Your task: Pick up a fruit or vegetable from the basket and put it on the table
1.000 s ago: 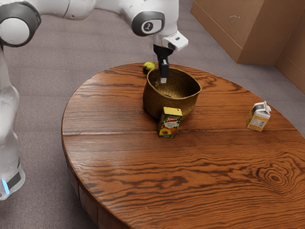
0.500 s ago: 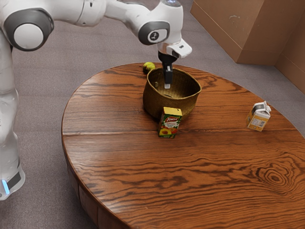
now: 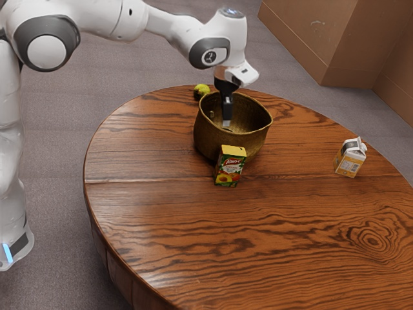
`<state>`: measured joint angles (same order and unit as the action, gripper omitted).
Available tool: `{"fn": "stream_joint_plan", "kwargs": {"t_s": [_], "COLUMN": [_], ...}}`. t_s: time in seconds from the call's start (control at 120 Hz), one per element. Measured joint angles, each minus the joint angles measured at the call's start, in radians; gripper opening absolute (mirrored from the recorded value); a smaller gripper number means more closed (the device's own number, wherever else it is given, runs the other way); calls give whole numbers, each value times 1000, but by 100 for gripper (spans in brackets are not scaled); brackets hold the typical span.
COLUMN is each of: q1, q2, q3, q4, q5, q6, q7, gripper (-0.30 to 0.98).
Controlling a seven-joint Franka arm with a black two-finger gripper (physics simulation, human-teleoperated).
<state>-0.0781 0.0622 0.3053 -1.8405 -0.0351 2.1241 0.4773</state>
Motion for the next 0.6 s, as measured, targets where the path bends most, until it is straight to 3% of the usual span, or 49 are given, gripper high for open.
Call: {"fn": "stream_joint_plan", "kwargs": {"t_s": [0.6], "q1": [-4], "q2": [4], "q3": [-2], "q4": [-3], "q5": [0], "q6": [4], "q7": [161], "gripper": [69]}}
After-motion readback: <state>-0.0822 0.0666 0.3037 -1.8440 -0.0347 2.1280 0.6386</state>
